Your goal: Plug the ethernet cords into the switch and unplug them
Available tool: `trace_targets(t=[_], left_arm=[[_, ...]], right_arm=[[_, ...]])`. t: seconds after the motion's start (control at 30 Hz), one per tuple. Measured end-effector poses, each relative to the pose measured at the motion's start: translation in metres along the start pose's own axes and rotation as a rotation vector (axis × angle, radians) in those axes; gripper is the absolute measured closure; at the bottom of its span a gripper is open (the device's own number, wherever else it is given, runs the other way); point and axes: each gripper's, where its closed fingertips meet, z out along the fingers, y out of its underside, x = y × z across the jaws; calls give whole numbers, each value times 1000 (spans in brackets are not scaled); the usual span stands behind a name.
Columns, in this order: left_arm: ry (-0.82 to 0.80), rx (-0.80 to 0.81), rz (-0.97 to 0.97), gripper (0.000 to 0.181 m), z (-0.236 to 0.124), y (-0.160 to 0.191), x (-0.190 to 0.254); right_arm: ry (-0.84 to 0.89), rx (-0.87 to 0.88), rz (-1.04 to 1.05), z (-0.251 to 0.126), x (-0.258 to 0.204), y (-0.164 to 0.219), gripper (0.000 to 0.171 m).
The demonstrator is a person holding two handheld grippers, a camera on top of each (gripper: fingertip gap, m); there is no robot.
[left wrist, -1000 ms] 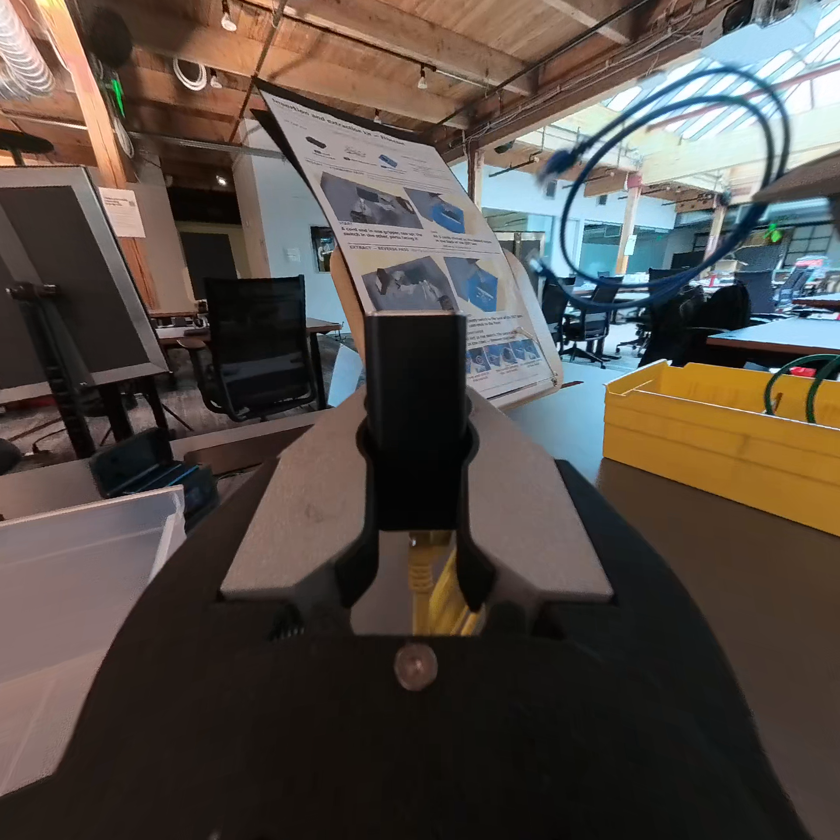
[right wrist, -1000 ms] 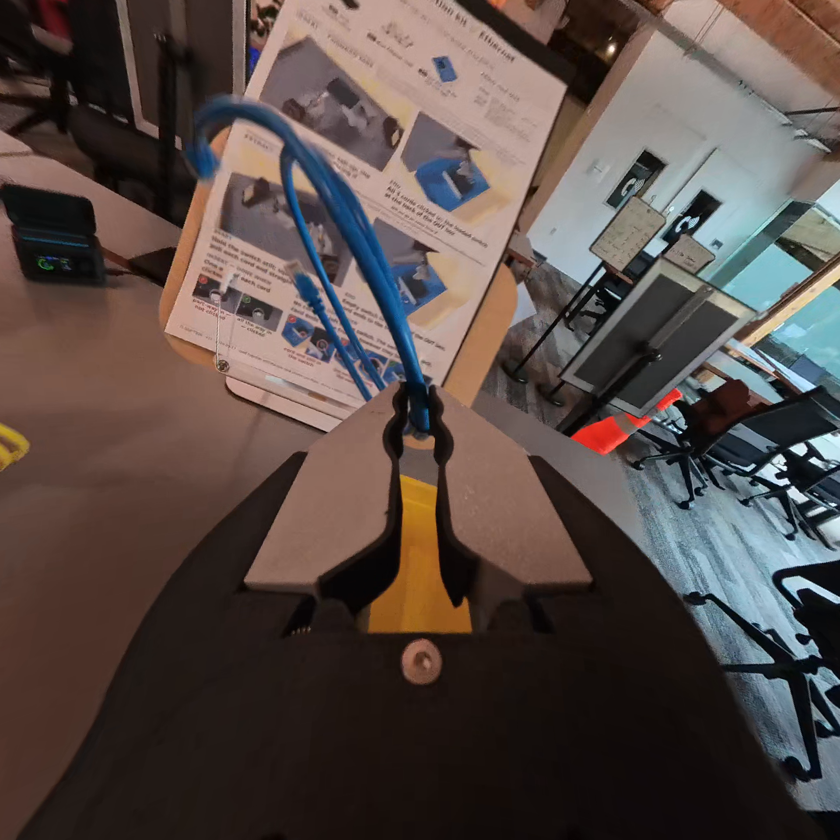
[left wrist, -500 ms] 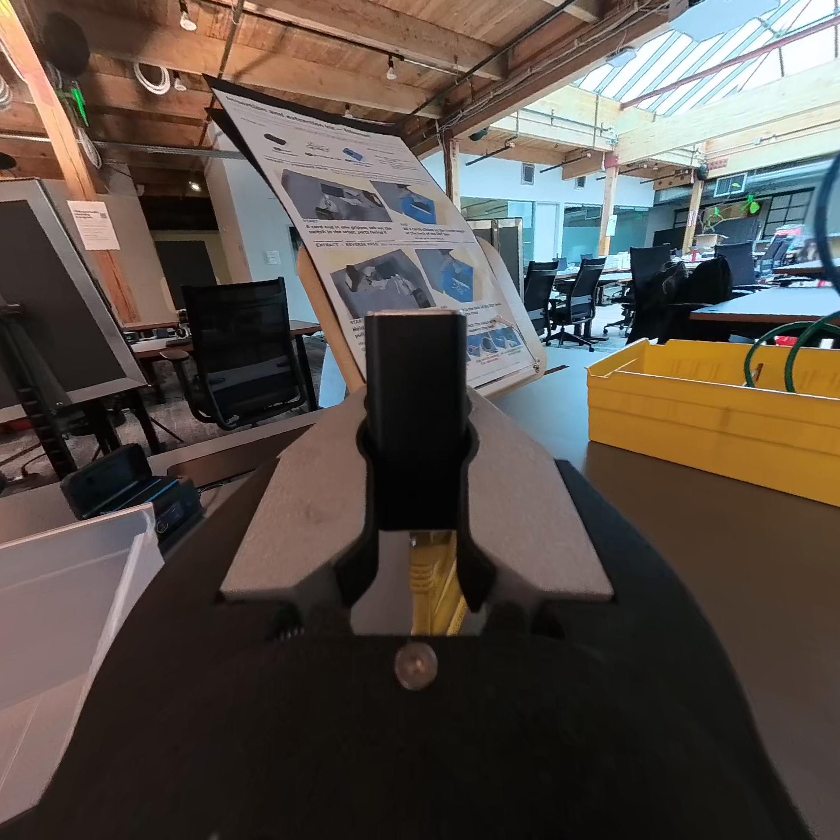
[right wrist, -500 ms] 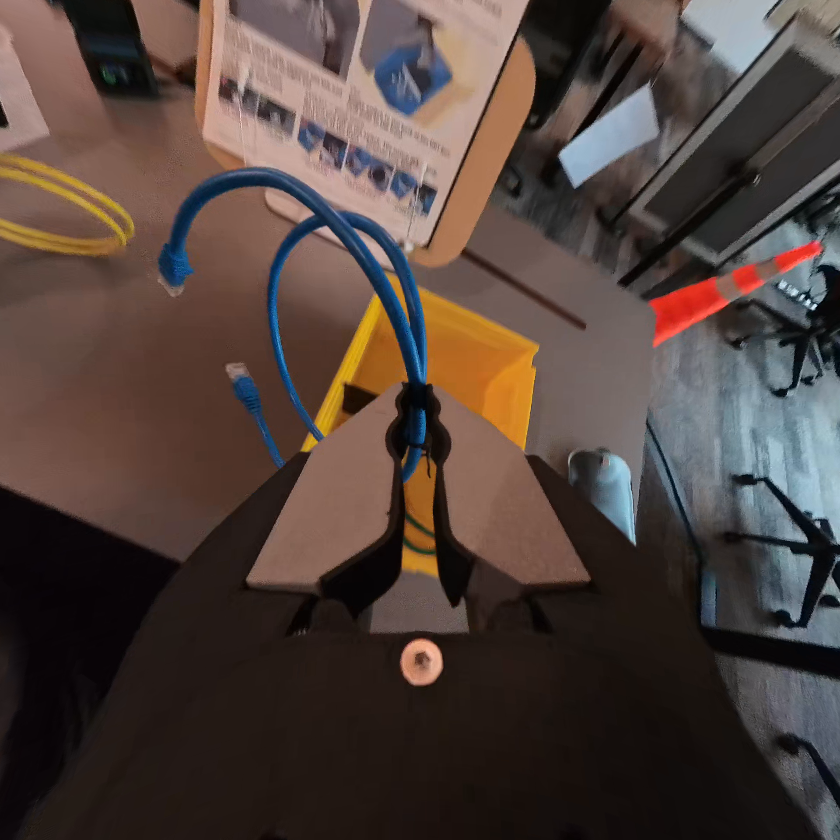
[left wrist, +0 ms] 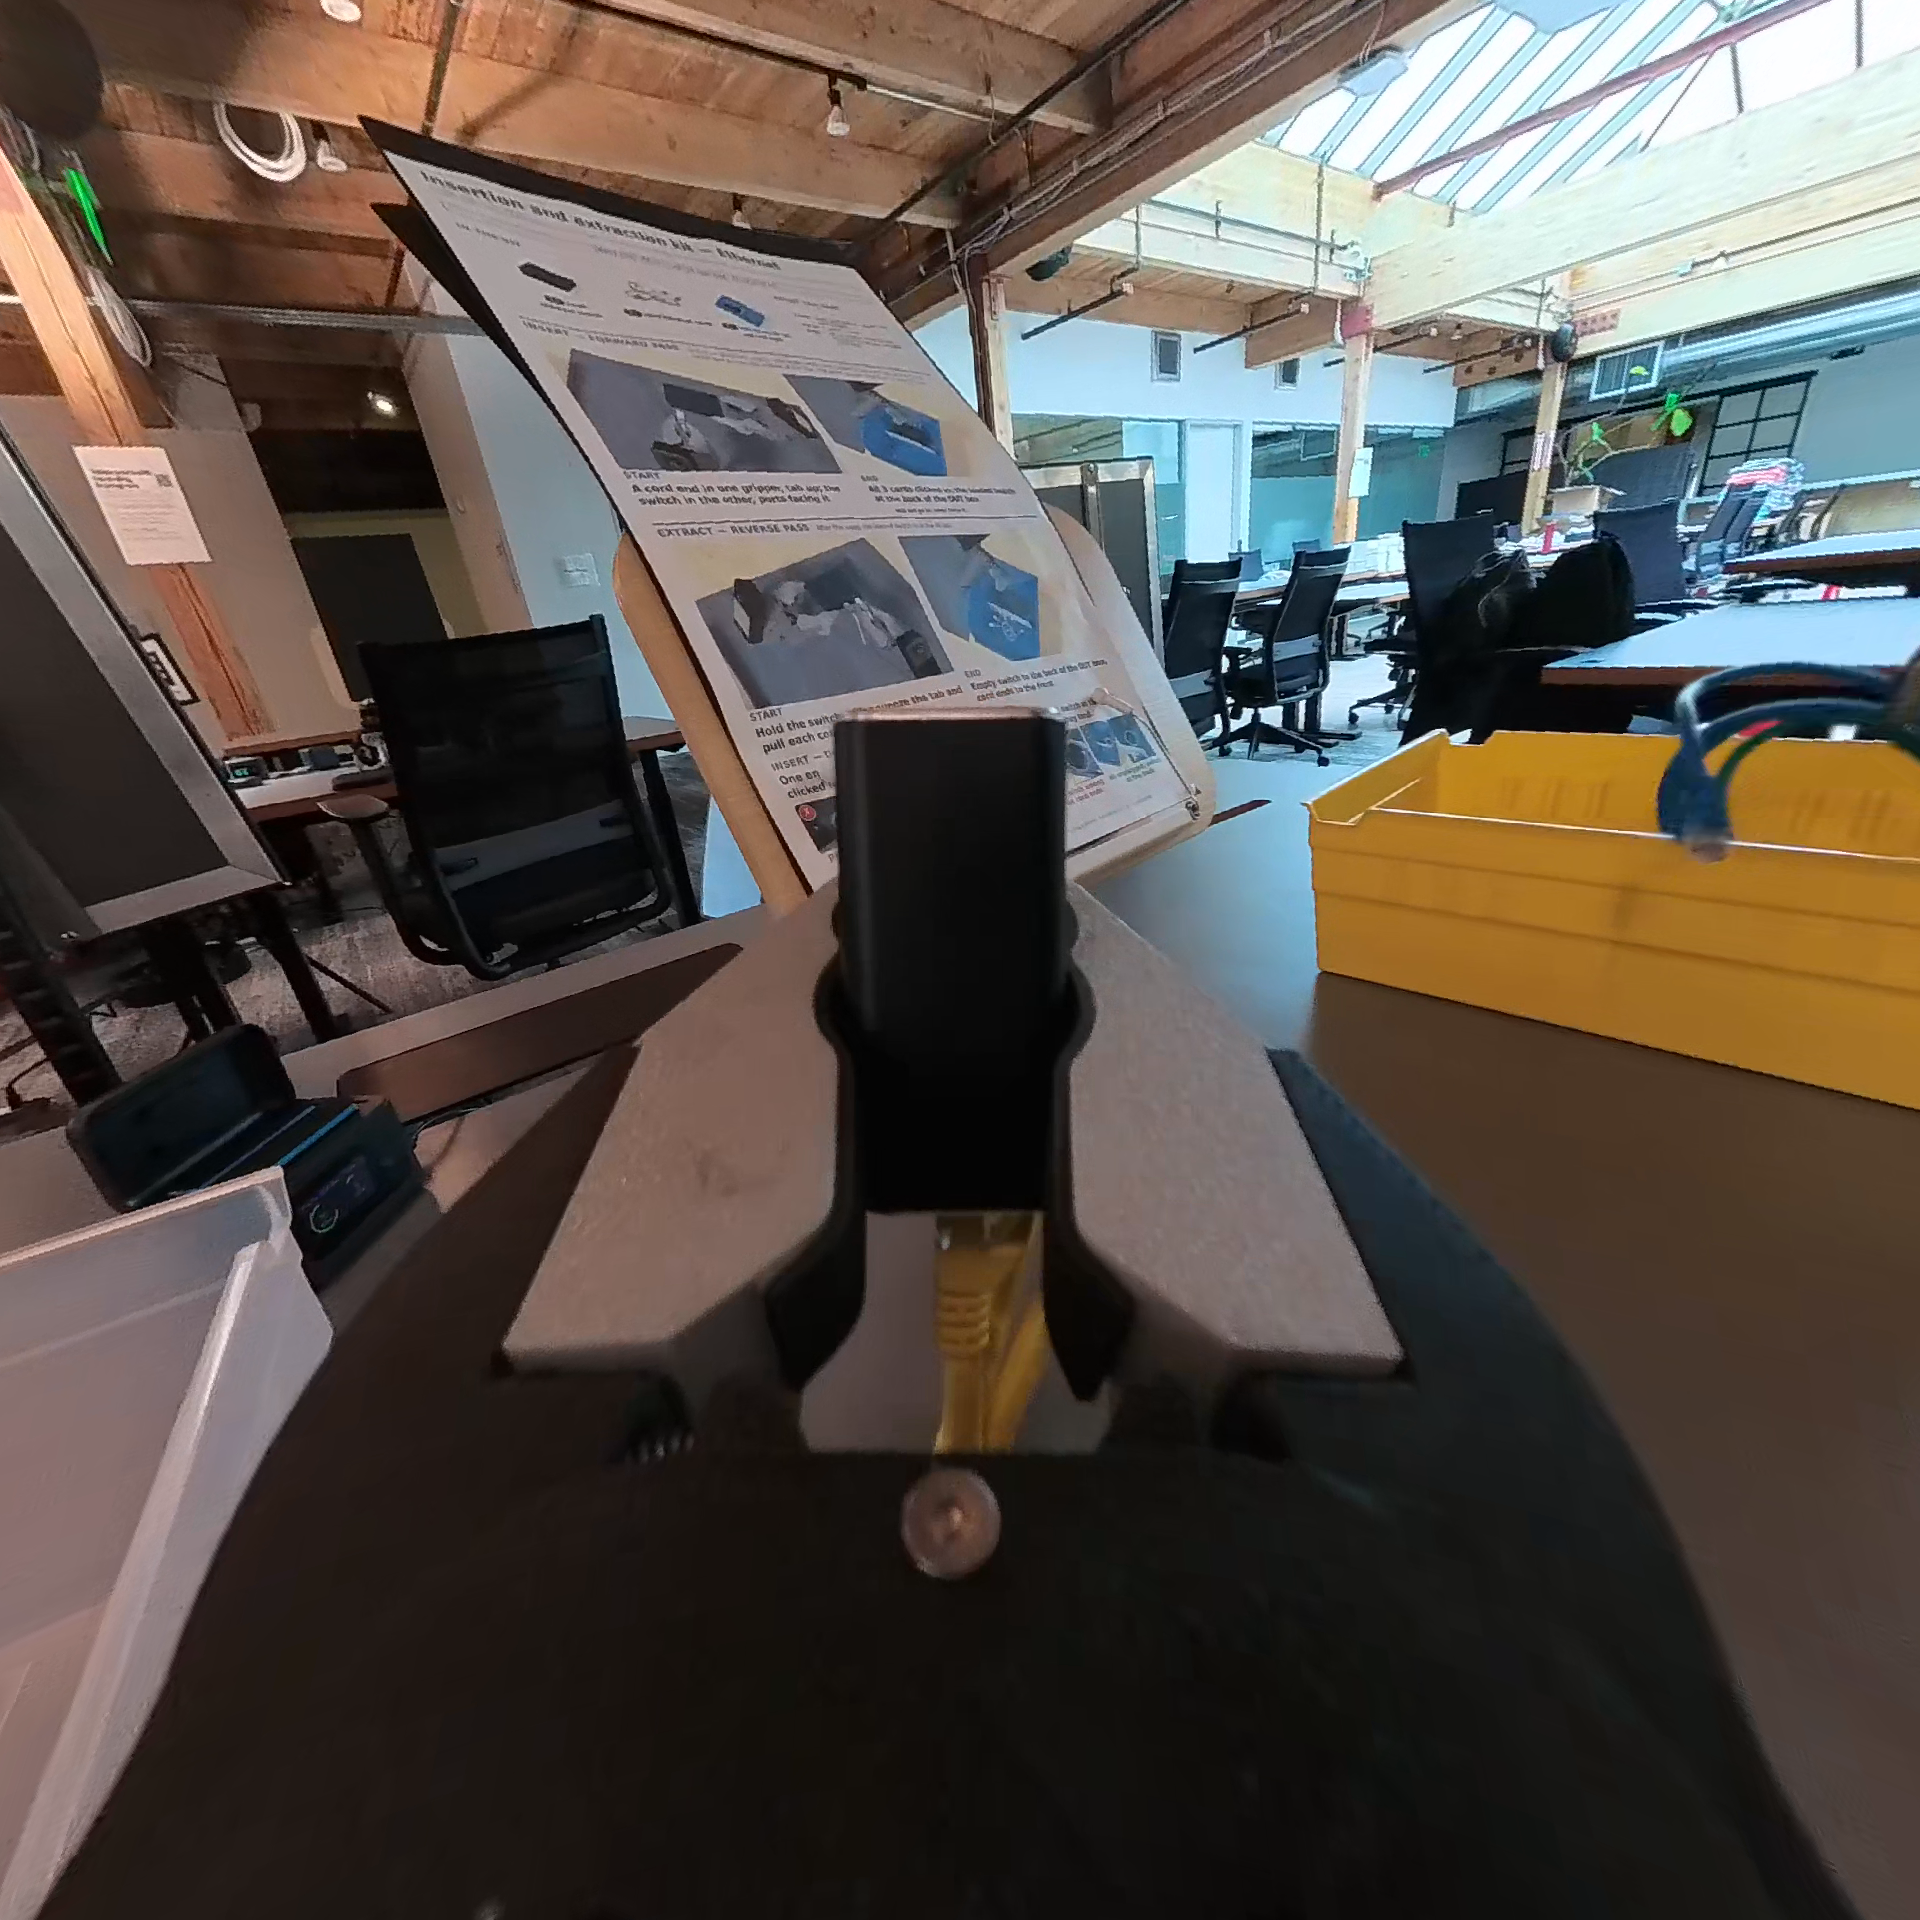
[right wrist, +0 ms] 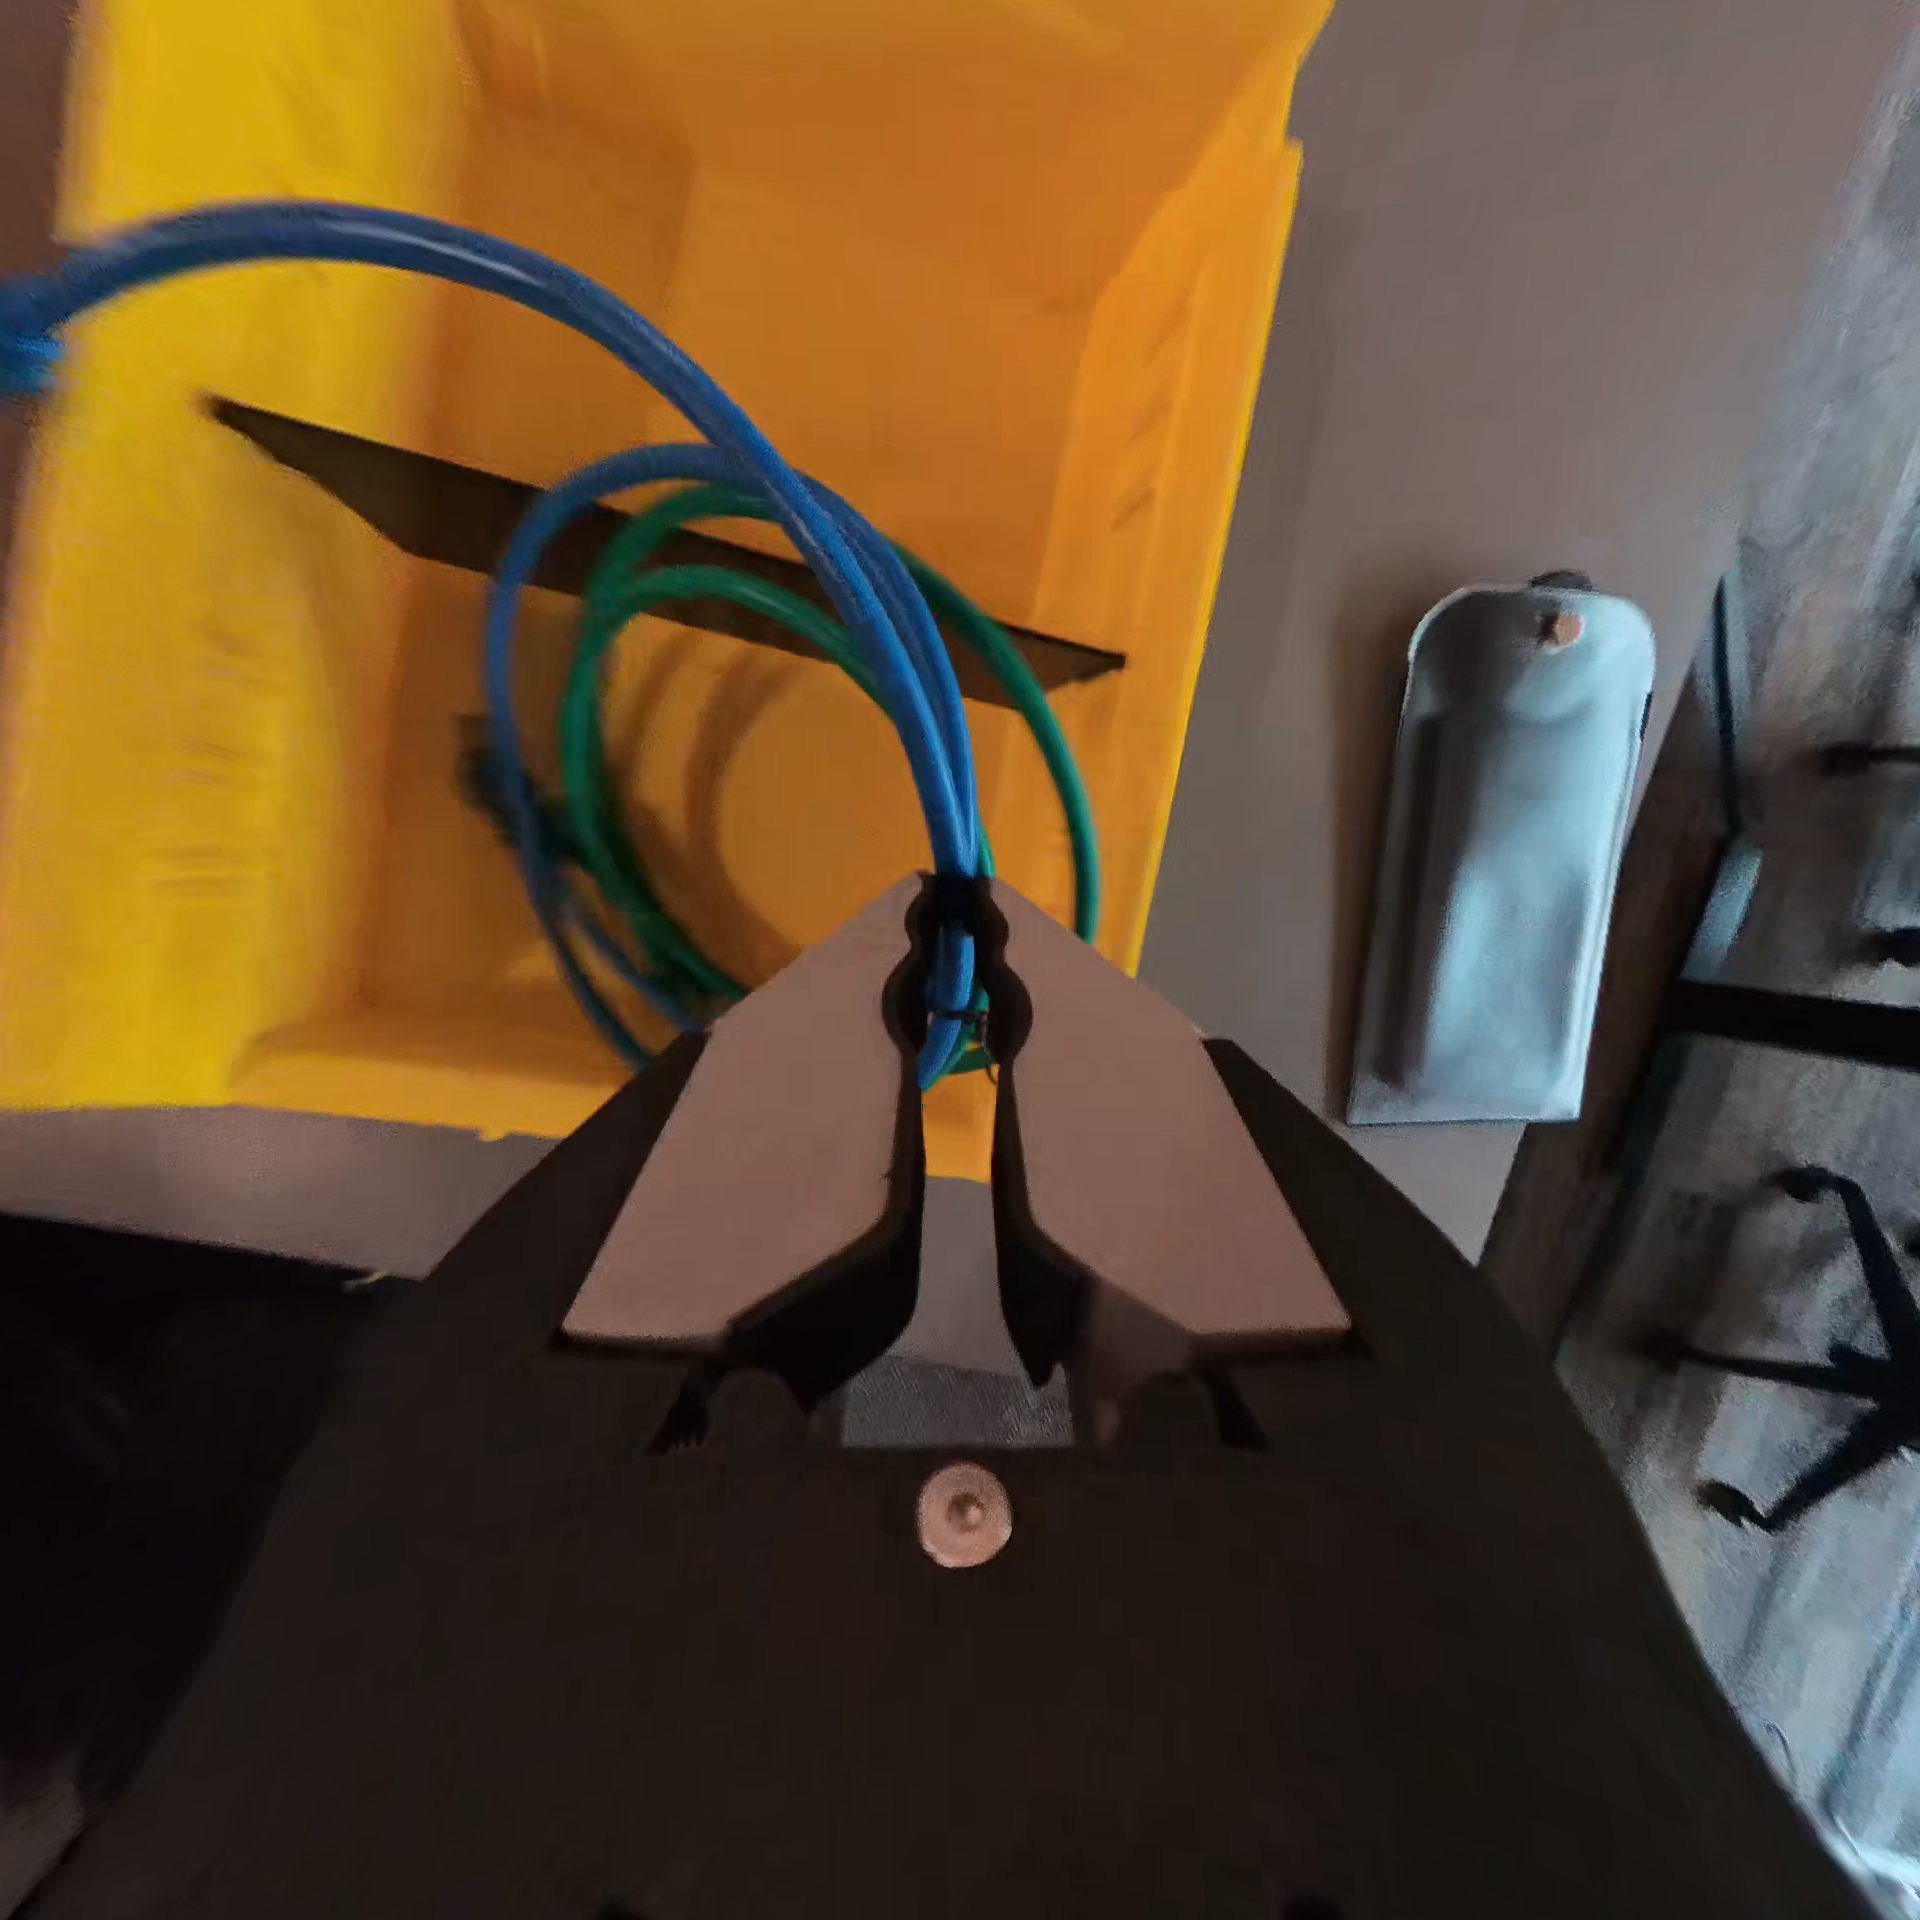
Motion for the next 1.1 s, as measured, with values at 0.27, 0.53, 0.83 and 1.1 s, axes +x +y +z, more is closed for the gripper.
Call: trace_targets(t=[0.27,0.53,0.83,1.1], left_arm=[[24,-15,35,149,3,1,9],[42,-21,88,148,4,2,18],[97,9,25,149,3,-2,22],[496,157,-130,149,-12,-28,73]], right_arm=[[244,-90,-26,20,43,23,167],[289,-4,-111,-25,14,5,143],[160,309,-73,-59,-18,-49,151],[-445,674,-218,-63,-191,-124,138]])
